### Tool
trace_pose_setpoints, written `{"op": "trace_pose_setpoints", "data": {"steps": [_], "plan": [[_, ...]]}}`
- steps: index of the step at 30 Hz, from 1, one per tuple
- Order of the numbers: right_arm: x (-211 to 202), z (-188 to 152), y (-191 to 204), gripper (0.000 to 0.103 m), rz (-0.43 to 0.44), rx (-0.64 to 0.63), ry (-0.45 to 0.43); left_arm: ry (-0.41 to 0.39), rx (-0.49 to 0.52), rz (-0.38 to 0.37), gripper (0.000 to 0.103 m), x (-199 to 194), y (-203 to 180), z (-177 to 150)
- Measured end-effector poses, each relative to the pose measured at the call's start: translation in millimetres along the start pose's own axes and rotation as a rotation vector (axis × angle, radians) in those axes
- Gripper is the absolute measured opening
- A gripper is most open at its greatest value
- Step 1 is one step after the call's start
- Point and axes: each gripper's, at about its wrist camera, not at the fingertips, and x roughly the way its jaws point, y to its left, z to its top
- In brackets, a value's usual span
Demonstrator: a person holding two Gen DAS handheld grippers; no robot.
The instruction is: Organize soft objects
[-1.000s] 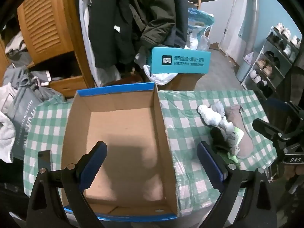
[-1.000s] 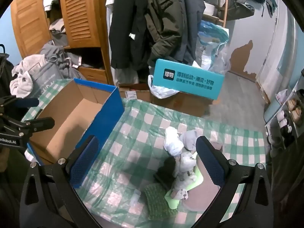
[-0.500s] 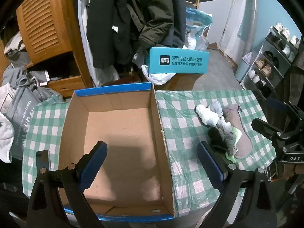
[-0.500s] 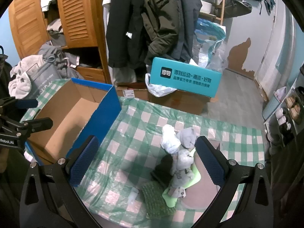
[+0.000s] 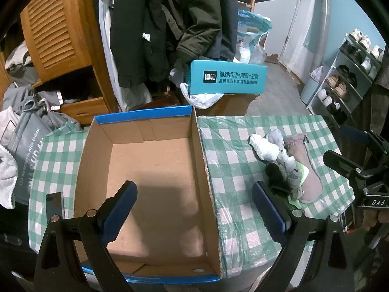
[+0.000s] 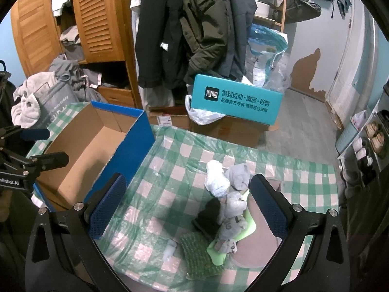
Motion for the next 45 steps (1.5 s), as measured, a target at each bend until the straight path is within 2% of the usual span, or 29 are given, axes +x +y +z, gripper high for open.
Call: {"op": "trace_pose_setpoints", "data": {"steps": [45], "plan": [[-2.2,-1.8,-5.3,0.101,0.008,0.009,-0.005,0.005,-0.003,-0.004,0.097,0.7,-0.6,0.5]]}}
